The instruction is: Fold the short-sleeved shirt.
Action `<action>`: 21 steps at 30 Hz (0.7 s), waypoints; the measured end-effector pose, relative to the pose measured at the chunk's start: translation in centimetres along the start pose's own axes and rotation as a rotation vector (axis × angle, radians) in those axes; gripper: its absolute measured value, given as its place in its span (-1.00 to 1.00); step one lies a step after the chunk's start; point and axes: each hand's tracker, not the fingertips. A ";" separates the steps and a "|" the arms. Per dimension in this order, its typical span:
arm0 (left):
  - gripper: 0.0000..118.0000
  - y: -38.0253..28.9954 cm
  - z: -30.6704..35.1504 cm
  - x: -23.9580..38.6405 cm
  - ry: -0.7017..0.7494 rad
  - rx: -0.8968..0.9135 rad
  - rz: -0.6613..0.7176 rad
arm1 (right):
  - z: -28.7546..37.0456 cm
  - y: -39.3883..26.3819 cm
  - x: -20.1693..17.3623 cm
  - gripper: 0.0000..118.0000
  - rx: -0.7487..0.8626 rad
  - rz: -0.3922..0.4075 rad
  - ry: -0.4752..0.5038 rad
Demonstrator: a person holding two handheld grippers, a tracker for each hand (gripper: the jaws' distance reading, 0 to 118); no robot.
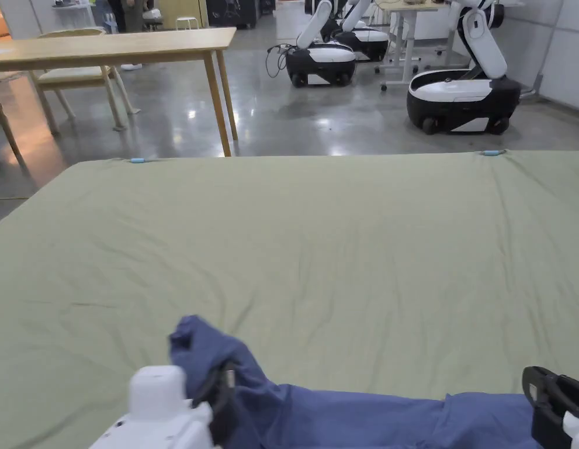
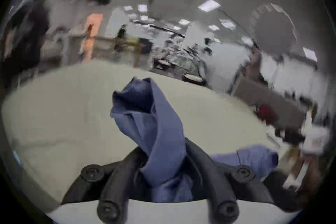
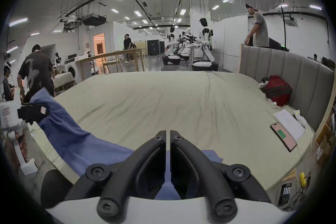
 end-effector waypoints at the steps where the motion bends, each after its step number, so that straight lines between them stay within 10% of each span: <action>1: -0.83 0.1 -0.9 2.7 -0.006 -0.025 -0.096 | 0.1 -0.1 0.0 -0.90 0.002 0.004 0.003; 6: -0.83 -5.2 -6.4 16.7 0.157 -0.194 -0.777 | 0.7 -0.2 0.8 -0.90 -0.006 -0.043 0.035; 10: -0.80 -8.4 -9.5 19.5 0.180 -0.291 -0.783 | 1.1 -0.9 1.6 -0.90 -0.006 -0.032 0.042; 14: 0.72 -5.9 -8.2 17.7 0.010 -0.304 -0.547 | 1.4 -0.9 3.0 -0.90 -0.013 -0.040 0.067; 18: 0.69 -0.4 -3.7 13.0 -0.303 -0.235 -0.016 | 1.2 -1.2 4.3 -0.90 -0.012 -0.086 0.087; 21: 0.69 0.8 -3.9 9.0 -0.133 -0.226 0.154 | 1.2 -1.8 4.8 -0.90 -0.009 -0.100 0.097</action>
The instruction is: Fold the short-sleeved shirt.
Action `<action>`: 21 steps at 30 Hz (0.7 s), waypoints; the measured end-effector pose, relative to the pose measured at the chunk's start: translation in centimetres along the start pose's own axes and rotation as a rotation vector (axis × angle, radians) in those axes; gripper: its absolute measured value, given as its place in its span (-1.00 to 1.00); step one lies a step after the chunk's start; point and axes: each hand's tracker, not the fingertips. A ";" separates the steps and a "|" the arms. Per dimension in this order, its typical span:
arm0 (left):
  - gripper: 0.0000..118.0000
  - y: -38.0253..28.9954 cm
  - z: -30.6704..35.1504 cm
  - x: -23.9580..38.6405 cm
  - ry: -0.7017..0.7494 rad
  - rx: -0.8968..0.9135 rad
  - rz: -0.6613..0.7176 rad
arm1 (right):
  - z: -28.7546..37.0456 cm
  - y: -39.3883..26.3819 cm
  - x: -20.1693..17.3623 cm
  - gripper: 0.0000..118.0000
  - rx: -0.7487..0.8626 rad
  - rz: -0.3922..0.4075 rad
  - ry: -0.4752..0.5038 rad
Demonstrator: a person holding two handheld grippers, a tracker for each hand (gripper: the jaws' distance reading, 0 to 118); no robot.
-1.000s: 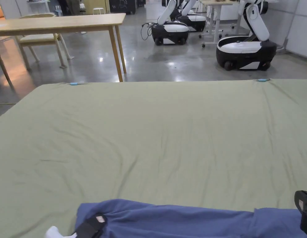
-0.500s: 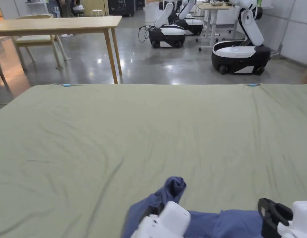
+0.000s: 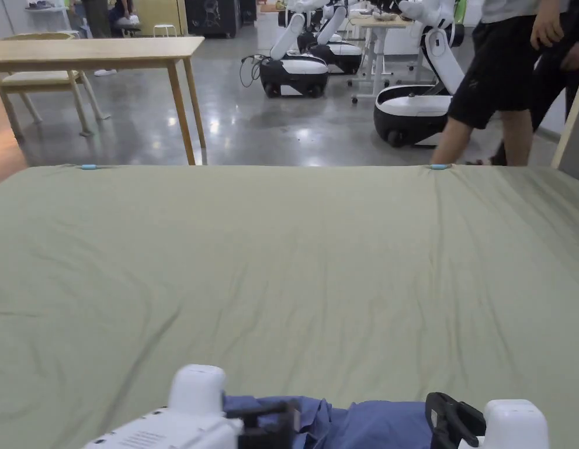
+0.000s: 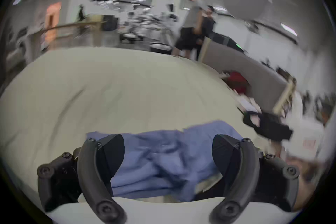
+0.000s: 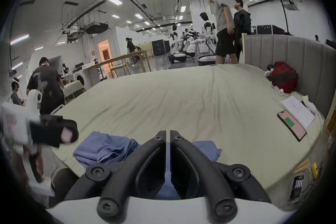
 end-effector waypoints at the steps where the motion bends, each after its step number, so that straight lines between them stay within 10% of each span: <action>1: 0.69 0.0 -0.6 -0.8 0.036 -0.002 0.044 | 0.0 -0.2 0.1 -0.90 0.000 -0.005 0.001; 3: 0.21 -0.2 -2.6 -3.1 0.002 -0.125 0.128 | -0.2 -0.5 0.4 -0.90 -0.010 -0.026 0.007; 5: -0.95 -1.4 -4.7 -3.4 -0.065 -0.171 0.162 | -0.2 -0.7 0.7 -0.90 -0.009 -0.036 0.010; 11: -0.94 -5.6 -8.1 1.1 -0.382 -0.287 0.201 | -0.1 -0.5 1.4 -0.90 -0.007 -0.052 0.003; 21: -0.94 -3.8 -3.3 -0.3 -0.276 -0.111 0.200 | -0.5 -0.5 0.3 -0.90 -0.018 -0.044 0.013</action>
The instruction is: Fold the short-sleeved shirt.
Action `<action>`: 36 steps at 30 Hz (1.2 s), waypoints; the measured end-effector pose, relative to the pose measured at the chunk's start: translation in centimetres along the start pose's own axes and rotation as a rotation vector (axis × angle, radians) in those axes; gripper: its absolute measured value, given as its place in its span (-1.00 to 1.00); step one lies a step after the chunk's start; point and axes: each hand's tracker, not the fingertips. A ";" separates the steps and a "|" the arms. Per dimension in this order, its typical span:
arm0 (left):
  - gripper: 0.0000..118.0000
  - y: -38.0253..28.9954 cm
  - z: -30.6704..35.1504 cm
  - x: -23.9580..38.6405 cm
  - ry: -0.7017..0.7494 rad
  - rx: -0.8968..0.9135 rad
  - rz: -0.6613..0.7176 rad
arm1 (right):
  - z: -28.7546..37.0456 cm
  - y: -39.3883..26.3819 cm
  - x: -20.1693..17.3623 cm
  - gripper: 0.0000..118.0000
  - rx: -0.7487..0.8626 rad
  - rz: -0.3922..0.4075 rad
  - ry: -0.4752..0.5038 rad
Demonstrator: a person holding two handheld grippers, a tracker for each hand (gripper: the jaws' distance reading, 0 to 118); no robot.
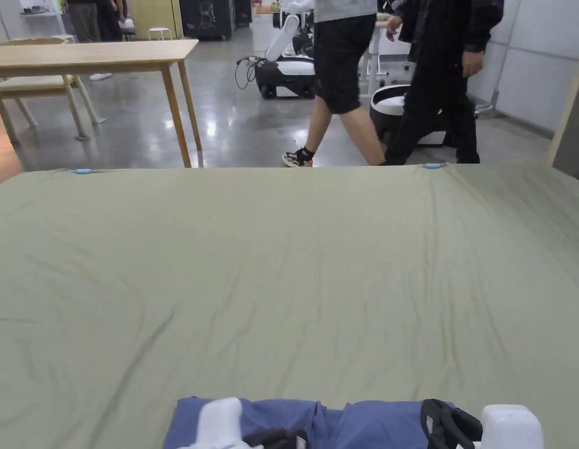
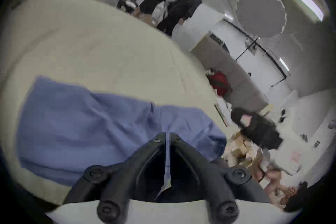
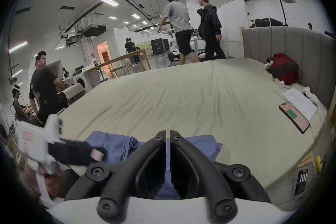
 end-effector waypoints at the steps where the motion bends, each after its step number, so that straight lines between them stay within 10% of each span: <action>1: -0.94 0.6 1.5 -0.8 0.017 0.027 0.014 | -0.2 0.0 -0.3 -0.90 -0.001 0.001 0.006; 6: -0.71 1.6 7.7 -6.1 0.117 0.090 0.074 | -1.7 -0.2 -2.4 -0.90 -0.010 0.013 0.044; 8: 0.78 0.9 9.2 -8.4 0.156 0.114 0.143 | -2.0 -0.3 -3.2 -0.90 -0.019 0.006 0.058; 9: 1.00 0.3 9.6 -9.8 0.140 0.120 0.199 | -2.0 -0.3 -3.7 -0.90 -0.020 0.008 0.065; 16: 1.00 -1.8 7.8 -18.5 -0.013 0.178 0.558 | -2.5 0.1 -5.8 -0.90 -0.036 0.060 0.080; 20: 0.99 -2.5 4.2 -18.7 -0.346 0.242 0.705 | -2.5 0.4 -6.0 -0.90 -0.030 0.072 0.061; 22: 0.64 -3.2 2.5 -18.2 -0.375 0.264 0.802 | -2.4 0.7 -6.0 -0.90 -0.030 0.064 0.052; 23: -0.17 -3.3 1.9 -18.0 -0.399 0.259 0.830 | -2.3 0.7 -6.0 -0.90 -0.029 0.062 0.049; 24: -0.17 -3.1 1.2 -18.5 -0.327 0.209 0.859 | -2.2 0.8 -6.1 -0.90 -0.029 0.064 0.047; 26: -0.86 -4.0 0.2 -18.2 -0.075 0.096 0.860 | -2.1 0.8 -6.1 -0.90 -0.029 0.079 0.042; 36: -0.88 -0.1 7.0 -17.3 -0.048 0.296 0.645 | -1.7 0.9 -5.7 -0.90 -0.027 0.088 0.029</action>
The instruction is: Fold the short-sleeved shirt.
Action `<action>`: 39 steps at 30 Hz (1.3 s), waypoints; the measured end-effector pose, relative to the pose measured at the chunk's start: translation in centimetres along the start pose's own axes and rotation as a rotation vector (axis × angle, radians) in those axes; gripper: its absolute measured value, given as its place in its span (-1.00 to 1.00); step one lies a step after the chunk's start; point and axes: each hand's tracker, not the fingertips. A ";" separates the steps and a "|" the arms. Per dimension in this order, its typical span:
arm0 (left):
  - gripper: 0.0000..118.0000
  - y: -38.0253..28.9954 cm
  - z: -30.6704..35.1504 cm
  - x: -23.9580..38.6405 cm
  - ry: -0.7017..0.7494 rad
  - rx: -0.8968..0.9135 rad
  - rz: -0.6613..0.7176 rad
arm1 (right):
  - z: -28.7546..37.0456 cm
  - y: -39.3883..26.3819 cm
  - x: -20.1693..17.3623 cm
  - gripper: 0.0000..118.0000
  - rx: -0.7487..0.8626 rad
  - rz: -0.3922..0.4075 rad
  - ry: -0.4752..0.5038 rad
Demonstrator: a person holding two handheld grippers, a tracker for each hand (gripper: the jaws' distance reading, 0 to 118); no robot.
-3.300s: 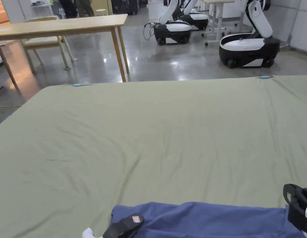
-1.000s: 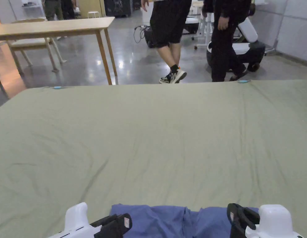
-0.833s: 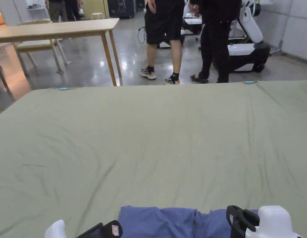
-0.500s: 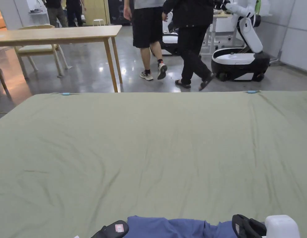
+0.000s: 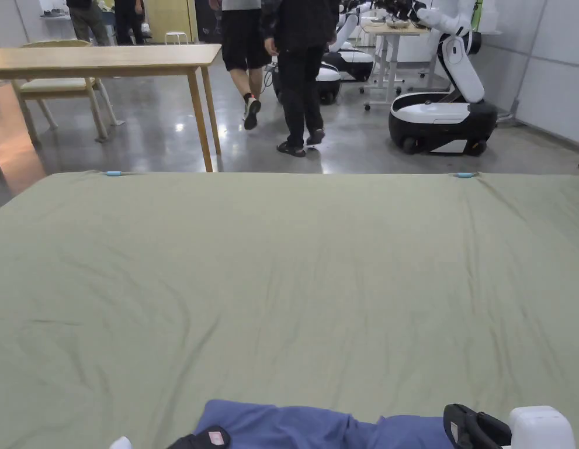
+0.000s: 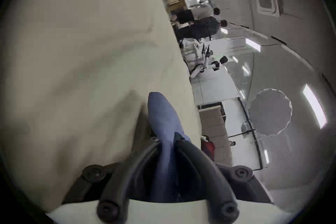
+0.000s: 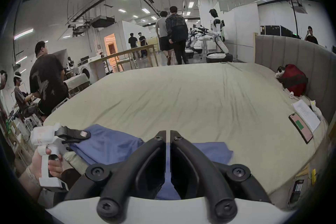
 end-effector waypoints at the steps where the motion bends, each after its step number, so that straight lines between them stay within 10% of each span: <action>1: -0.88 0.7 0.7 0.6 0.037 0.024 -0.032 | -0.1 0.0 0.0 -0.90 0.000 -0.002 -0.001; 15: -0.88 -12.1 -5.3 19.9 0.280 0.075 -0.994 | 1.4 -1.0 2.4 -0.90 0.003 -0.020 -0.022; 24: -0.82 -26.1 -15.1 17.2 0.455 -0.186 -1.433 | 3.6 -2.1 6.4 -0.90 0.010 -0.036 -0.072; 25: -0.64 -26.4 -15.0 17.1 0.452 -0.177 -1.426 | 3.6 -2.1 6.7 -0.90 0.010 -0.036 -0.076; 27: 0.42 -25.5 -14.1 17.8 0.385 -0.166 -1.334 | 3.7 -1.9 7.3 -0.90 0.014 -0.050 -0.079; 33: 0.70 -17.5 -7.1 21.9 0.095 0.017 -1.007 | 3.8 -2.0 7.8 -0.90 0.022 -0.073 -0.068; 36: 0.45 -12.7 -8.5 19.5 0.188 -0.060 -0.837 | 3.3 -2.1 7.7 -0.90 0.021 -0.096 -0.054; 38: -0.81 -11.5 -9.4 17.2 0.230 -0.115 -0.747 | 2.9 -2.1 7.3 -0.90 0.013 -0.102 -0.047; 39: -0.88 -11.6 -9.8 16.2 0.259 -0.140 -0.721 | 2.8 -2.1 7.2 -0.90 0.010 -0.105 -0.041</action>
